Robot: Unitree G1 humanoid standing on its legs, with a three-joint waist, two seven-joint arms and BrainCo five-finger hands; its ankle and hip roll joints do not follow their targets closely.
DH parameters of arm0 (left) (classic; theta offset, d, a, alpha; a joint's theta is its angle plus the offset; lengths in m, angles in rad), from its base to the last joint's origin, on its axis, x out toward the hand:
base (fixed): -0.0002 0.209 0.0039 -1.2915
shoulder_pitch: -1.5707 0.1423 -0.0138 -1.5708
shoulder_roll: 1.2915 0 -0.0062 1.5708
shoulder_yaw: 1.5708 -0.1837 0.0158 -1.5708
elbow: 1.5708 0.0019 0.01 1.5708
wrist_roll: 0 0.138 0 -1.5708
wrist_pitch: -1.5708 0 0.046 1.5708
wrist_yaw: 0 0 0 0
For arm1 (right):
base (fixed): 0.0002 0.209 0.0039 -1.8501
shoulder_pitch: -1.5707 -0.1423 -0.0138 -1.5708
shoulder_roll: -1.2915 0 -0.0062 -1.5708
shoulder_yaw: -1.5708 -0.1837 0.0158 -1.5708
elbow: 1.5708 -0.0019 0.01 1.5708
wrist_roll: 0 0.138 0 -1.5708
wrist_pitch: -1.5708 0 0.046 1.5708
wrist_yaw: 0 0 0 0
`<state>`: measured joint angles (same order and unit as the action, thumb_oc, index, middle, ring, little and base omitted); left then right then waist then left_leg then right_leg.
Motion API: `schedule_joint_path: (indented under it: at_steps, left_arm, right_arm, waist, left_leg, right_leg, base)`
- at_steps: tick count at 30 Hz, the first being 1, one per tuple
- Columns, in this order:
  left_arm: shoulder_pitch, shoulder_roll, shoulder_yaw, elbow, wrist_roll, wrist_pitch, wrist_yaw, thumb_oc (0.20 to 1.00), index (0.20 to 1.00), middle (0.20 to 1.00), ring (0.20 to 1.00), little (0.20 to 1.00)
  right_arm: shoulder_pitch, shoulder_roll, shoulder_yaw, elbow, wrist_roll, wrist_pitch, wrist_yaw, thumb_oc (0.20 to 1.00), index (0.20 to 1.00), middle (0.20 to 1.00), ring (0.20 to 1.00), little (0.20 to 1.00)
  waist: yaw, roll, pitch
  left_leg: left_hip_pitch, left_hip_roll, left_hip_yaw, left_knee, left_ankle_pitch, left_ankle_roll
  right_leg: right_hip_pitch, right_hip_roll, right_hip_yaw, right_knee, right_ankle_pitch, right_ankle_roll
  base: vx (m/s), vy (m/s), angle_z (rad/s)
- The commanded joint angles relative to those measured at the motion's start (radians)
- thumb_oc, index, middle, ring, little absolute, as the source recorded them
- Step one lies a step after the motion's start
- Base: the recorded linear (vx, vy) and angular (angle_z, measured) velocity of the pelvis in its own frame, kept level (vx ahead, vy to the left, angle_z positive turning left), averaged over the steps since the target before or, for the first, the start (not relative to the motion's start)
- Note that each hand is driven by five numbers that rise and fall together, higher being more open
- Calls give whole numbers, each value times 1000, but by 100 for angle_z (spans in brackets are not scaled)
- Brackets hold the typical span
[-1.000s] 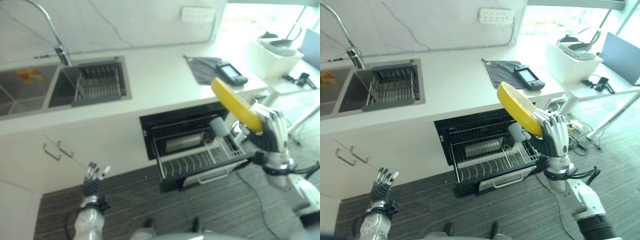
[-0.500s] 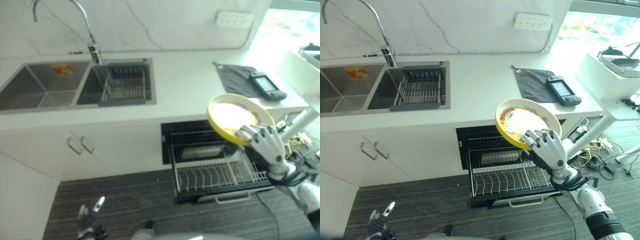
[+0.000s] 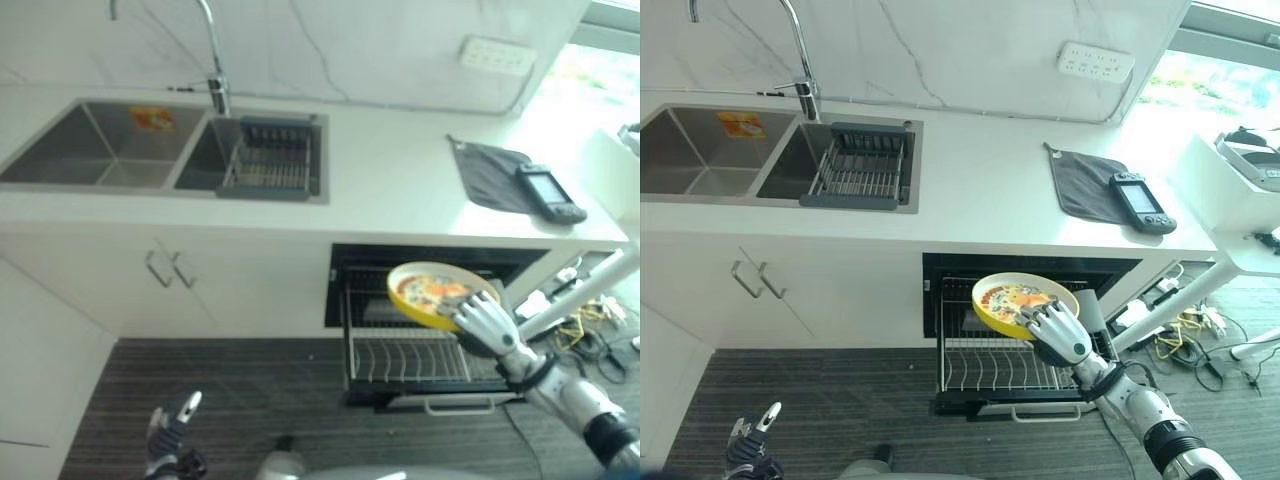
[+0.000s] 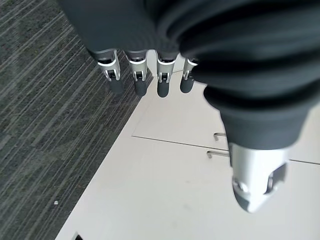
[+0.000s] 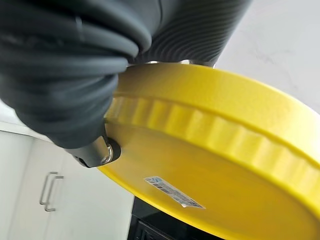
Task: Place the dishes in the dishwasher.
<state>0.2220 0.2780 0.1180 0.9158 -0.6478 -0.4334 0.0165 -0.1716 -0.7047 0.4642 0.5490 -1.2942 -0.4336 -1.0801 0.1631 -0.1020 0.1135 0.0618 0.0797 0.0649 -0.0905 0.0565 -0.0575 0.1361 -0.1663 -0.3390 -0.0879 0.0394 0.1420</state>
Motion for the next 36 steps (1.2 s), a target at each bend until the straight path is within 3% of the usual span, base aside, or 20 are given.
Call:
schedule_joint_path:
  at_steps: [1,12,14,18,20,23,26,30,36]
  left_arm:
    - [-79,23,-21,29,12,-48,0,1000,1000,1000,1000,1000]
    - [-82,41,-37,52,62,-33,-9,1000,1000,1000,1000,1000]
    - [-68,47,-25,59,75,-28,-18,1000,1000,1000,1000,1000]
    - [-107,63,-43,68,41,-34,-14,1000,1000,1000,1000,1000]
    - [-129,63,-43,75,0,-23,-7,1000,1000,1000,1000,1000]
    - [-117,54,-57,62,49,-29,-25,1000,1000,1000,1000,1000]
    - [-94,59,-57,28,58,-2,-12,1000,1000,1000,1000,1000]
    - [-61,54,-70,0,72,-1,-12,1000,1000,1000,1000,1000]
    - [-21,85,-91,-42,110,-13,-6,1000,1000,1000,1000,1000]
  right_arm:
    - [-88,-18,35,-2,43,8,-43,200,200,200,200,200]
    - [-145,41,58,182,145,25,15,200,200,200,200,200]
    - [-156,34,46,177,176,17,41,200,200,200,200,200]
    - [-219,0,43,172,246,5,117,200,200,200,200,200]
    - [-264,2,58,209,259,-2,126,200,200,200,200,200]
    - [-320,-18,86,222,325,-2,181,200,200,200,200,200]
    - [-293,-37,64,201,333,-17,250,200,200,200,200,200]
    - [-291,-71,72,214,358,2,316,200,200,200,200,200]
    - [-277,-108,69,226,317,33,304,200,200,200,200,200]
  waist:
    - [34,21,-32]
    - [73,30,-14]
    - [74,33,5]
    - [62,41,91]
    - [62,42,116]
    - [71,43,143]
    - [66,56,161]
    - [70,72,176]
    - [83,98,210]
  left_leg:
    - [-13,28,-35,3,-43,3]
    - [-10,11,-68,3,-30,10]
    - [-24,-5,-74,78,-50,19]
    - [-158,-14,-86,341,-118,19]
    - [-196,-6,-83,397,-141,17]
    - [-227,-11,-83,468,-174,13]
    - [-262,-22,-89,554,-171,16]
    - [-282,-18,-100,601,-126,5]
    - [-328,-21,-119,650,-89,2]
  right_leg:
    - [19,-13,10,1,6,22]
    - [48,-5,-13,1,-4,10]
    - [43,3,-19,82,-49,-16]
    - [-50,-10,2,253,-114,-62]
    - [-74,-11,6,287,-131,-76]
    - [-94,-3,8,341,-156,-97]
    - [-109,7,25,416,-192,-118]
    - [-94,20,26,437,-210,-137]
    - [-112,18,25,482,-214,-146]
  base:
    - [0,0,0]
    - [12,-6,6]
    - [27,37,19]
    - [-92,-7,20]
    - [-115,-48,10]
    - [7,-16,-15]
    - [125,15,-13]
    - [115,4,0]
    - [72,-7,3]
